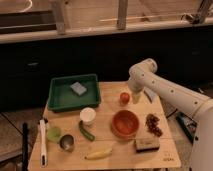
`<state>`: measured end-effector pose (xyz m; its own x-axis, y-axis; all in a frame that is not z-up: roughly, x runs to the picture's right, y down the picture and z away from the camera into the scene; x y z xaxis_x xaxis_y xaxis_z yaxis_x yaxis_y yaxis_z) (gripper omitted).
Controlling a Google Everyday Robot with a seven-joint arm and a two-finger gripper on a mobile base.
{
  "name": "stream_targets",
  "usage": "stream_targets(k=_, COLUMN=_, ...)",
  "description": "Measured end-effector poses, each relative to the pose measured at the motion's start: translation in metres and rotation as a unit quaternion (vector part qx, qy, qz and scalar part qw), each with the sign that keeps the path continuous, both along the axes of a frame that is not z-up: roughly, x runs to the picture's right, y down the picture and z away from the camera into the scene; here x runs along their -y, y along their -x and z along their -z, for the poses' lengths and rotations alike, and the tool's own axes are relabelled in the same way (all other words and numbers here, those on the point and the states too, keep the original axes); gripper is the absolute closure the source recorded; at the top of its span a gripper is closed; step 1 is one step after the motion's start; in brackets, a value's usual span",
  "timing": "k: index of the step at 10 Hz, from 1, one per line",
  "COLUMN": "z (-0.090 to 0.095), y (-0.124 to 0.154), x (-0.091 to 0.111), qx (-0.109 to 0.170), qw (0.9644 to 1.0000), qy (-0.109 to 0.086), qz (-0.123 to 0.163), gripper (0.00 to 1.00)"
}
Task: Place apple in paper cup
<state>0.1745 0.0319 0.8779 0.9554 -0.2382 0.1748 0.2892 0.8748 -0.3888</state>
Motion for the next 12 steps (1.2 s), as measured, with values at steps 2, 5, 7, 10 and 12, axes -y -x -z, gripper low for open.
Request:
stream_targets(k=2, z=-0.007, y=0.000, x=-0.001, qx=0.008, qw=0.9999, qy=0.002, qz=0.007, gripper=0.20)
stream_targets(k=5, z=-0.018, y=-0.003, x=-0.004, qx=0.020, qw=0.9996, qy=0.006, qz=0.018, gripper=0.20)
stream_targets(k=7, z=-0.025, y=-0.002, x=-0.004, qx=0.029, qw=0.9991, qy=0.009, qz=0.028, gripper=0.20)
stream_targets(k=10, z=-0.031, y=-0.003, x=-0.005, qx=0.042, qw=0.9983, qy=0.012, qz=0.039, gripper=0.20)
stream_targets(k=12, z=-0.038, y=-0.004, x=-0.006, qx=0.056, qw=0.9971, qy=0.017, qz=0.050, gripper=0.20)
